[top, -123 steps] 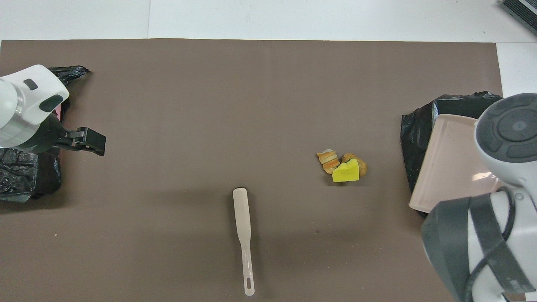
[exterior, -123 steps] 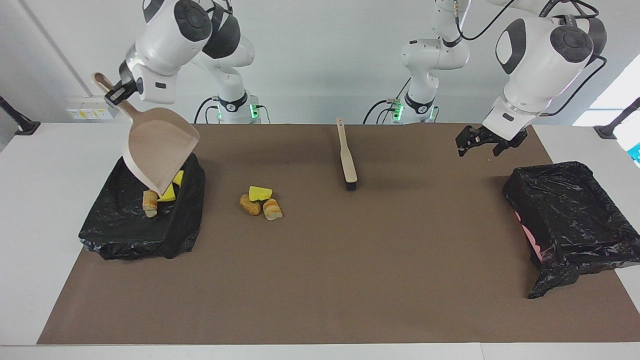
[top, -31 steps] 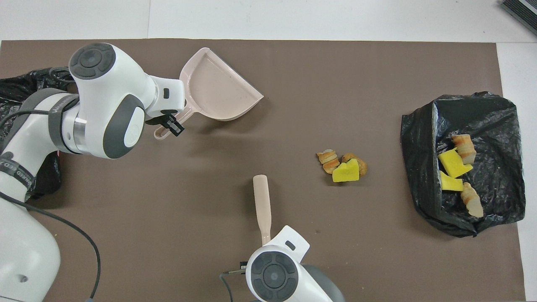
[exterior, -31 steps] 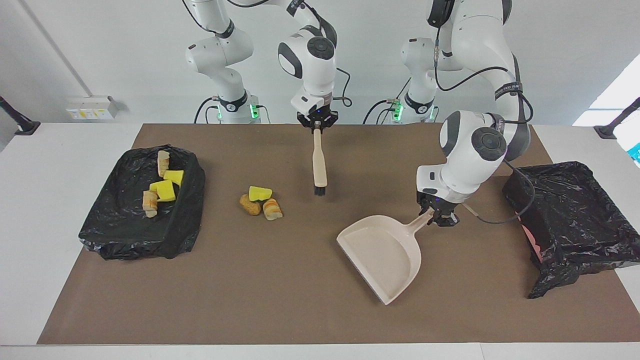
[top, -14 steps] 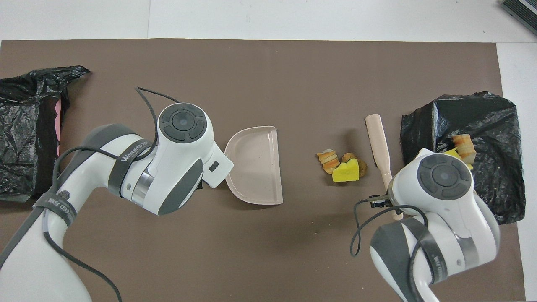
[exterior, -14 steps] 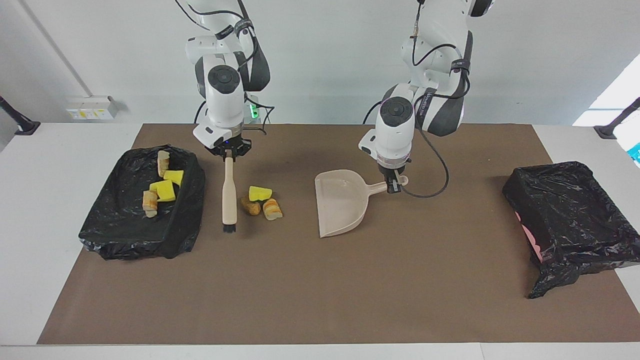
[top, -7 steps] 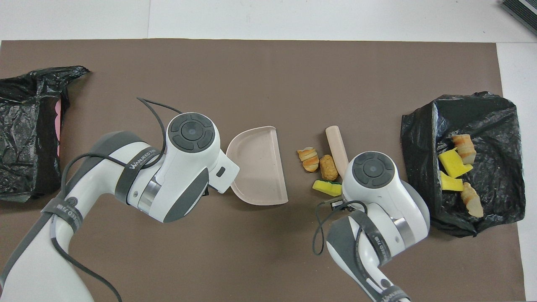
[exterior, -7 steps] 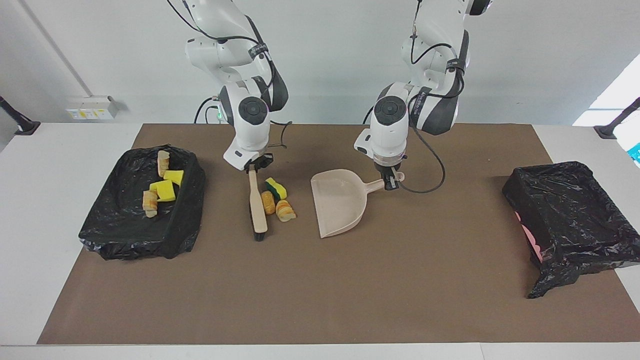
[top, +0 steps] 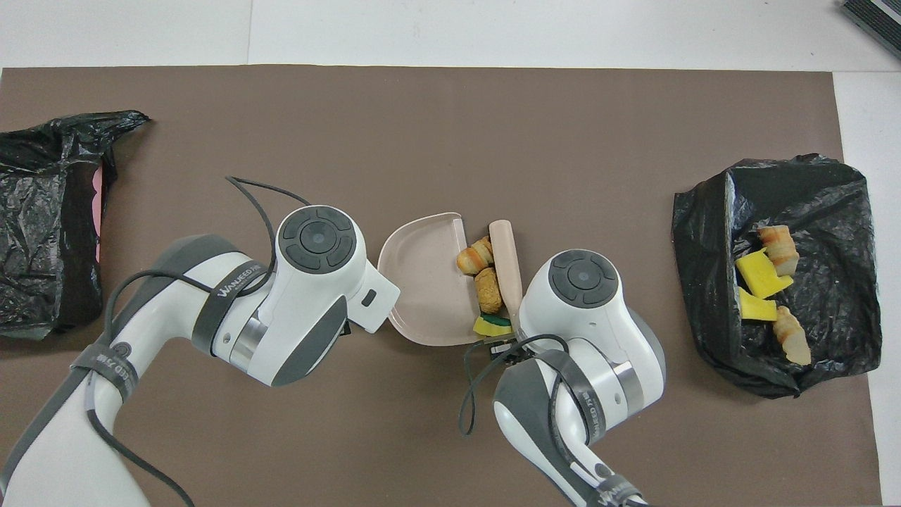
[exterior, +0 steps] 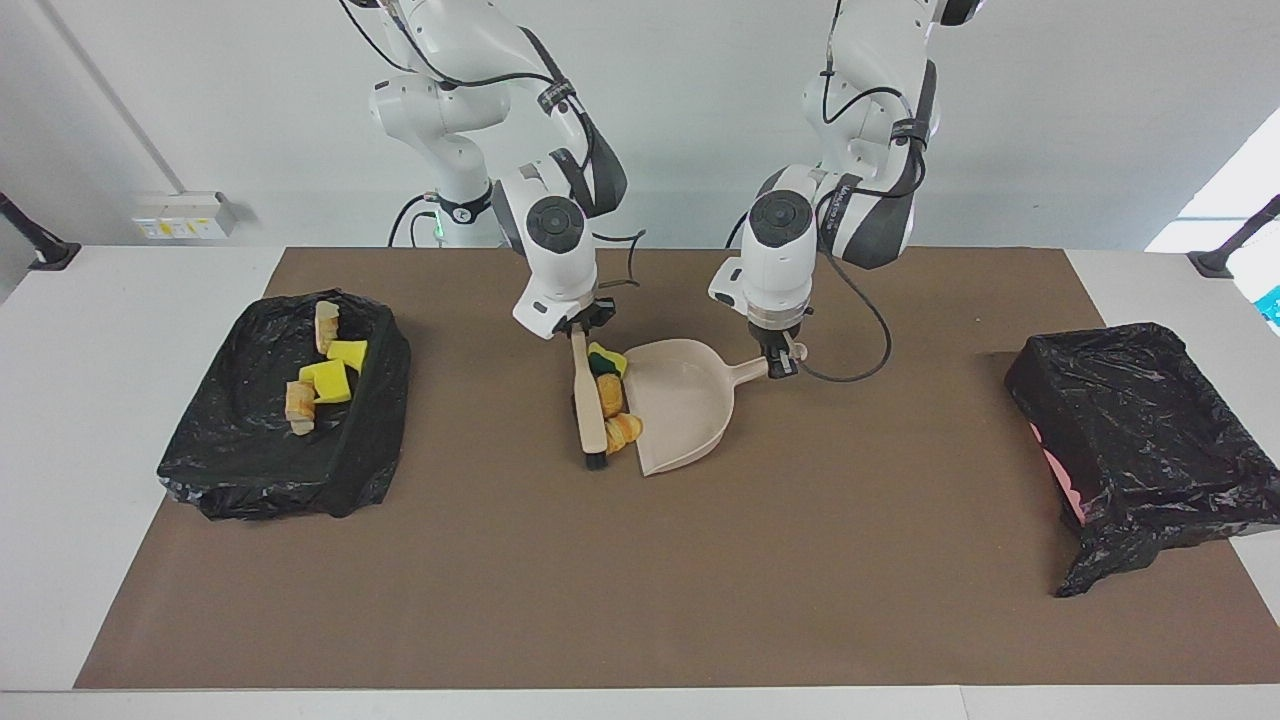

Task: Sweep and dump trash in bin

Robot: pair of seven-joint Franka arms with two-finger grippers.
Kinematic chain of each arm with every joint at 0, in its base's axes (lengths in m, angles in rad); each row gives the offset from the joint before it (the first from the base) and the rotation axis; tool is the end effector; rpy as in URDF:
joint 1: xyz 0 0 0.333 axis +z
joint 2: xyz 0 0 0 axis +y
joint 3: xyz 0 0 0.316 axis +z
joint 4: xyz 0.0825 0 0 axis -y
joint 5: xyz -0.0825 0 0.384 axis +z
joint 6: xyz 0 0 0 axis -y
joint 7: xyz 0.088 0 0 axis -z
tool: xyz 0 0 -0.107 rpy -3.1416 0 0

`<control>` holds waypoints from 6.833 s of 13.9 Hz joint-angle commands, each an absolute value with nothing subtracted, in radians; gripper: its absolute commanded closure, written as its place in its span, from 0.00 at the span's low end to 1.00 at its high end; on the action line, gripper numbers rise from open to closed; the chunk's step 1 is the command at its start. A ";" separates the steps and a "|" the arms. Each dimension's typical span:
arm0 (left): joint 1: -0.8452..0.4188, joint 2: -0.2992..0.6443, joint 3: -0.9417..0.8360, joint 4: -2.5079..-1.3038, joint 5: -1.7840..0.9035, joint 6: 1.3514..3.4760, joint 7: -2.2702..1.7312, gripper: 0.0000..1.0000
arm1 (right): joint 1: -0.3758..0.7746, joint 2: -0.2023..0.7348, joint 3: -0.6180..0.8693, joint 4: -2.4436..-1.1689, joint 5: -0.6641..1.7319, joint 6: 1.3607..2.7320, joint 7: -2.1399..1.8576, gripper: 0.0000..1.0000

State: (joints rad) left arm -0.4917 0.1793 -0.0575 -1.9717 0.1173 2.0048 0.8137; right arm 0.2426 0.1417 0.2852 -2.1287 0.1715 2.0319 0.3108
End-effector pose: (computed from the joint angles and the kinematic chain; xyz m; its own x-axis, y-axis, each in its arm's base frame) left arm 0.4951 -0.2937 0.3695 0.1445 -0.9757 -0.1649 -0.9870 -0.1540 0.0468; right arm 0.4571 0.2762 0.3293 0.9511 0.1317 -0.2792 0.1109 -0.9898 -0.0891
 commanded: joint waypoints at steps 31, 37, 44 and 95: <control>-0.359 0.045 -0.043 -2.128 0.198 2.085 1.182 1.00 | 0.359 -0.134 0.290 -2.373 0.472 1.874 0.626 1.00; -0.426 0.003 -0.043 -2.181 0.204 2.082 1.092 1.00 | 0.400 -0.026 0.290 -2.332 0.601 2.039 0.584 1.00; -0.426 -0.003 -0.048 -2.194 0.204 2.098 1.077 1.00 | 0.410 0.047 0.291 -2.215 0.704 2.086 0.575 1.00; 0.480 0.302 -0.028 -1.416 0.697 2.111 1.830 1.00 | 0.584 -0.061 0.291 -2.378 0.396 2.056 0.672 0.14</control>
